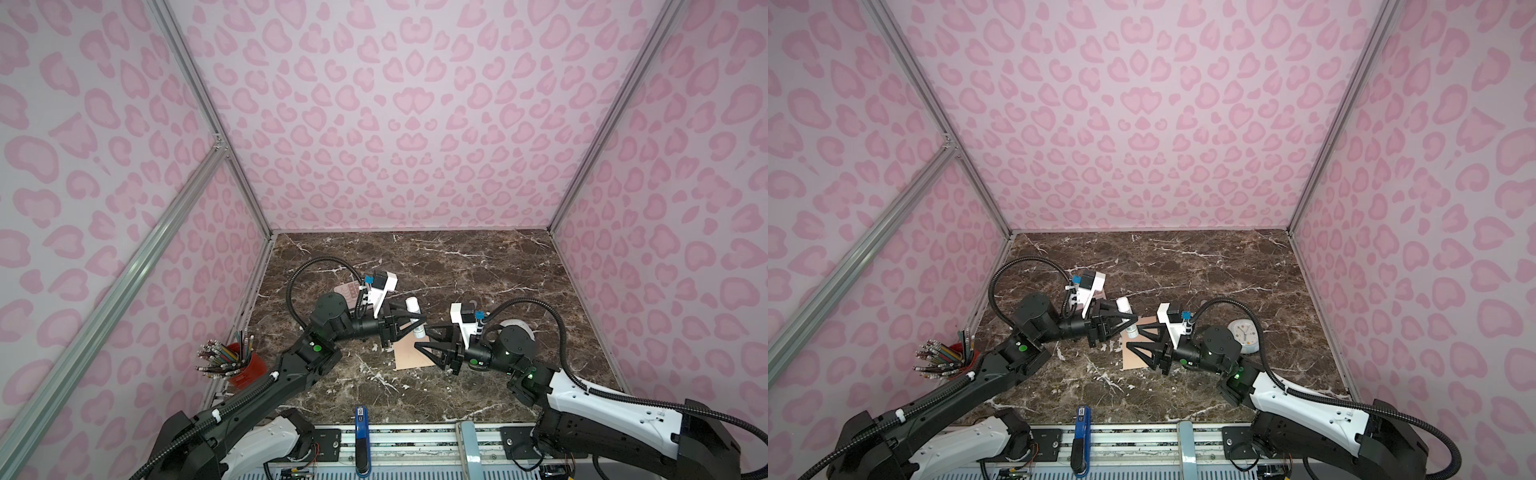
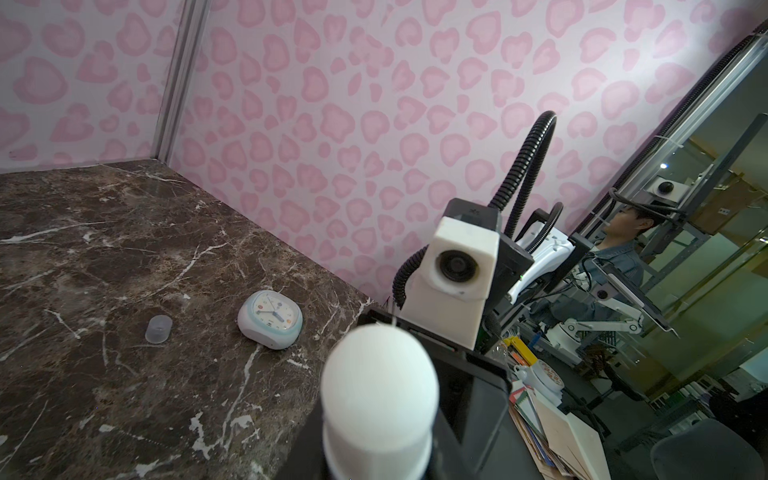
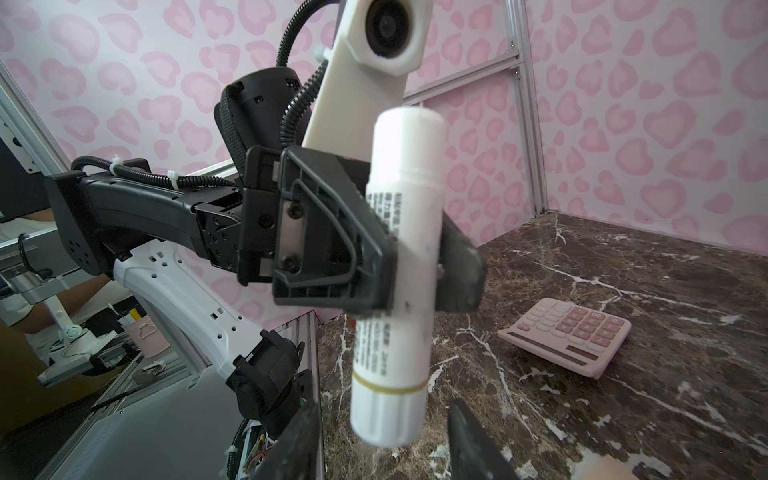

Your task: Place the letter into the envelope and seal it

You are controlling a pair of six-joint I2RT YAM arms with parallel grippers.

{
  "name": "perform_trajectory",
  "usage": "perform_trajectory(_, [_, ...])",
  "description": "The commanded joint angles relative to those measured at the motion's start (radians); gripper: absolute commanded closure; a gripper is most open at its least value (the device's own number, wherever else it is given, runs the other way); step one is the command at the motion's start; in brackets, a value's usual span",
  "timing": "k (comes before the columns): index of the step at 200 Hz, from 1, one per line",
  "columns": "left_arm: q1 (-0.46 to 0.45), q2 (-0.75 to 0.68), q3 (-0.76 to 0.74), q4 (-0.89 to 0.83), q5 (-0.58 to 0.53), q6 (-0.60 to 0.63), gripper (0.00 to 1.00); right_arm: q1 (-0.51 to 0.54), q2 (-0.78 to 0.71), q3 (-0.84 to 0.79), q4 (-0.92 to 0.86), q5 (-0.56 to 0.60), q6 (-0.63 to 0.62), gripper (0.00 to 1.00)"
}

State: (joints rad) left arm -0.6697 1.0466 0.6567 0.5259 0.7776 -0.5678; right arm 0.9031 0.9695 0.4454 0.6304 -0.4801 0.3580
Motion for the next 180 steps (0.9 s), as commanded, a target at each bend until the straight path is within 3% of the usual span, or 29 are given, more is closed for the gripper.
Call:
perform_trajectory(1, [-0.005,0.005,0.010,0.054,0.031,0.014,0.97,-0.005,0.003,0.007,0.043,-0.013,-0.005,0.50])
perform_trajectory(130, [-0.022,-0.007,-0.004,-0.005,-0.019,0.059,0.97,-0.012,0.017,0.032,0.016,0.009,-0.003,0.79])
perform_trajectory(152, [-0.036,-0.027,-0.005,-0.066,-0.087,0.095,0.97,-0.010,0.011,0.043,-0.006,0.049,-0.008,0.81])
perform_trajectory(180, [-0.070,-0.047,0.007,-0.187,-0.275,0.154,0.97,0.024,0.011,0.080,-0.079,0.149,-0.050,0.82])
